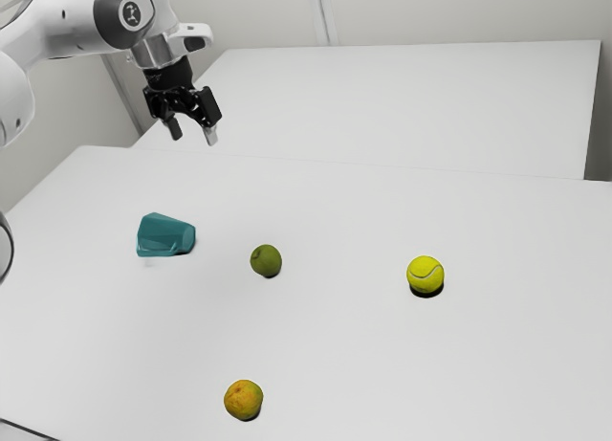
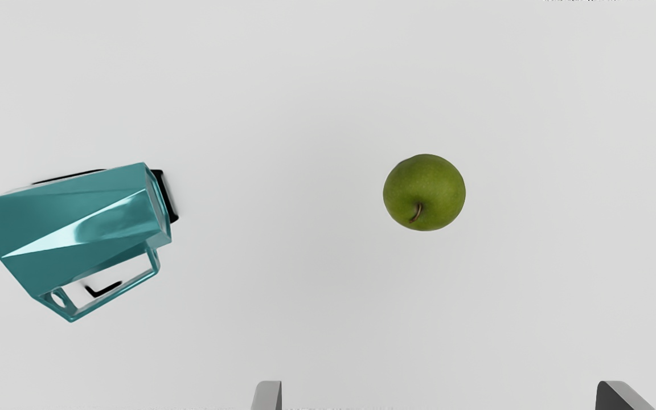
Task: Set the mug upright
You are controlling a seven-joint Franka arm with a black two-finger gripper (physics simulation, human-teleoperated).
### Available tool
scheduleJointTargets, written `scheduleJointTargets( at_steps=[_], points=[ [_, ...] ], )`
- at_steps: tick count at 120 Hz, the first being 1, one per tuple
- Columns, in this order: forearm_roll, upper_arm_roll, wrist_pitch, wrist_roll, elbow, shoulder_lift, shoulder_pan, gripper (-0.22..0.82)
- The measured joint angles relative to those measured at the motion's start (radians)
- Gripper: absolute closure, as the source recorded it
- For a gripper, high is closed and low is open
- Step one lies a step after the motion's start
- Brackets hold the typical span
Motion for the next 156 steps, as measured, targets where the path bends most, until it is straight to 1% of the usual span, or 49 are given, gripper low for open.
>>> scheduleJointTargets(
  at_steps=[43,57,61,70,83,92,99,109,118,129,156],
  points=[
    [-0.003,0.000,-0.005,-0.059,-0.008,-0.003,-0.003,0.00],
    [-0.008,0.013,-0.004,-0.070,-0.009,-0.016,0.003,0.00],
    [-0.024,0.033,-0.006,-0.066,-0.009,-0.019,0.003,0.00],
    [-0.101,0.128,-0.022,-0.046,-0.008,-0.022,0.006,0.00],
    [-0.227,0.266,-0.050,-0.001,-0.009,-0.018,0.036,0.00],
    [-0.297,0.336,-0.070,0.031,-0.011,-0.007,0.062,0.00],
    [-0.341,0.357,-0.080,0.058,-0.012,0.013,0.098,0.00],
    [-0.419,0.366,-0.088,0.106,-0.012,0.062,0.162,0.00],
    [-0.502,0.368,-0.093,0.156,-0.012,0.136,0.230,0.00],
    [-0.587,0.368,-0.085,0.214,-0.014,0.204,0.283,0.00],
    [-0.744,0.367,-0.045,0.350,-0.016,0.337,0.344,0.00]
  ],
)
